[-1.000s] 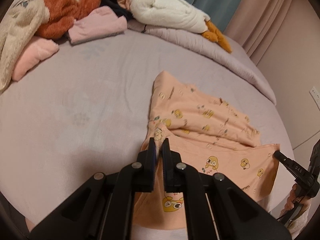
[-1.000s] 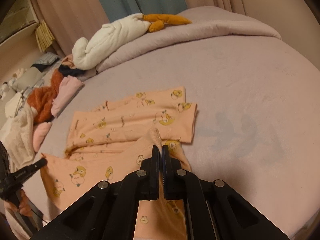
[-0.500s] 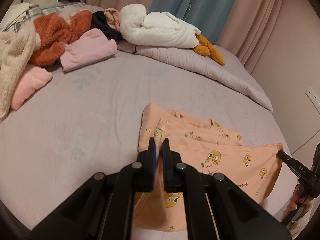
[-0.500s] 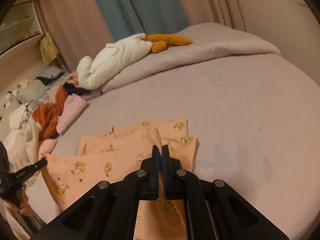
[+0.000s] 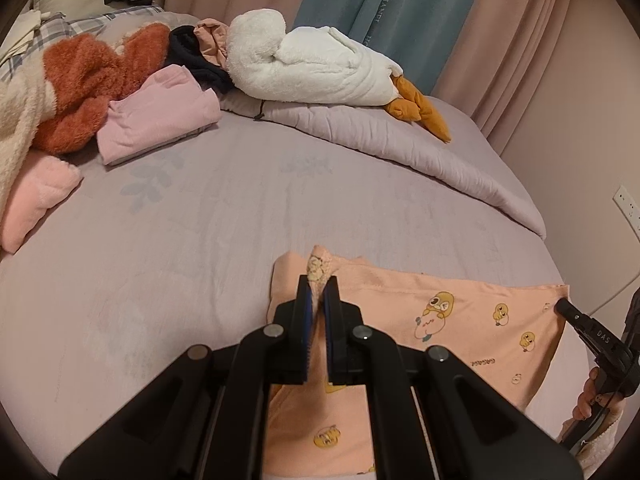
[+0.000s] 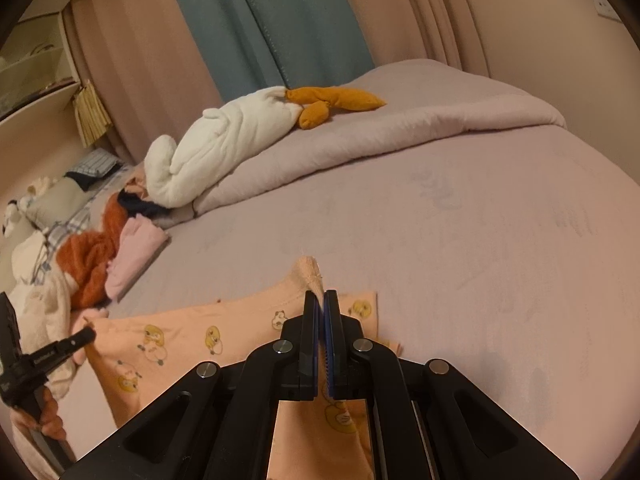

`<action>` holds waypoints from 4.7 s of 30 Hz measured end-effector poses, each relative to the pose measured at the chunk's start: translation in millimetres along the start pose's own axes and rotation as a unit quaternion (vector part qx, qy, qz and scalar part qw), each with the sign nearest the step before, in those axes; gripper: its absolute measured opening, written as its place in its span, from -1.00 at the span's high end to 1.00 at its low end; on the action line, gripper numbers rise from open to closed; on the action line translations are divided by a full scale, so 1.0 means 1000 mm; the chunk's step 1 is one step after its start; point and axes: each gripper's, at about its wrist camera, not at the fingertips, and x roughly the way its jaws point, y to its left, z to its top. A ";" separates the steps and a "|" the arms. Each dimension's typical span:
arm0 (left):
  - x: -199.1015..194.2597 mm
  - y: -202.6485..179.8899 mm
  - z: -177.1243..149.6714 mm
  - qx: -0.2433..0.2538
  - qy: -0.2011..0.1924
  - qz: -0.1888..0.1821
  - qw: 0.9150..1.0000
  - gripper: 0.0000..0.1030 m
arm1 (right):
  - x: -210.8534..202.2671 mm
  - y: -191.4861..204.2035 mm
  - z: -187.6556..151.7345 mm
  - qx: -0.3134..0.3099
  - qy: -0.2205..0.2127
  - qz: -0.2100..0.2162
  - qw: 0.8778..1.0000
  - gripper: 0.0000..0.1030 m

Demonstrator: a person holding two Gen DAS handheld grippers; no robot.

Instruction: Fold small clothes

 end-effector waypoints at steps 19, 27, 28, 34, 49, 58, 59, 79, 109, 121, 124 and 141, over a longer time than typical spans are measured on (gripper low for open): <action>0.114 0.020 0.038 -0.014 0.070 0.032 0.997 0.91 | 0.087 -0.015 0.020 0.008 0.062 -0.040 0.997 0.93; 0.151 0.035 0.026 -0.016 0.111 0.054 0.992 0.90 | 0.127 -0.020 0.011 0.004 0.111 -0.068 0.992 0.93; 0.154 0.037 0.025 -0.017 0.115 0.055 0.992 0.90 | 0.131 -0.022 0.010 0.006 0.116 -0.070 0.991 0.93; 0.168 0.042 0.014 -0.010 0.138 0.069 0.988 0.83 | 0.148 -0.032 0.001 0.020 0.150 -0.082 0.985 0.93; 0.097 0.026 0.013 0.012 0.109 0.064 0.992 -0.56 | 0.088 -0.029 0.007 0.034 0.106 -0.125 0.986 -0.40; 0.050 0.033 -0.039 -0.018 0.102 0.044 0.994 -0.64 | 0.019 -0.024 -0.022 0.059 0.062 -0.098 0.992 -0.64; 0.050 0.036 -0.046 -0.024 0.109 0.044 0.993 -0.64 | 0.017 -0.026 -0.027 0.064 0.064 -0.095 0.991 -0.64; 0.041 0.044 -0.112 -0.044 0.144 0.044 0.988 -0.61 | -0.004 -0.035 -0.113 0.147 0.105 -0.066 0.981 -0.64; 0.068 0.019 -0.098 -0.039 0.137 0.030 0.989 0.81 | 0.047 -0.027 -0.093 0.150 0.038 -0.002 0.988 0.68; 0.020 -0.015 -0.127 -0.031 0.160 -0.034 0.986 0.83 | -0.032 -0.016 -0.067 0.083 -0.008 -0.021 0.996 0.73; 0.008 -0.027 -0.142 -0.021 0.170 -0.043 0.984 0.83 | -0.048 -0.015 -0.066 0.067 -0.009 -0.022 0.997 0.73; -0.020 -0.008 -0.146 -0.035 0.172 -0.040 0.984 0.79 | -0.031 0.096 -0.066 -0.155 0.035 0.015 0.987 0.73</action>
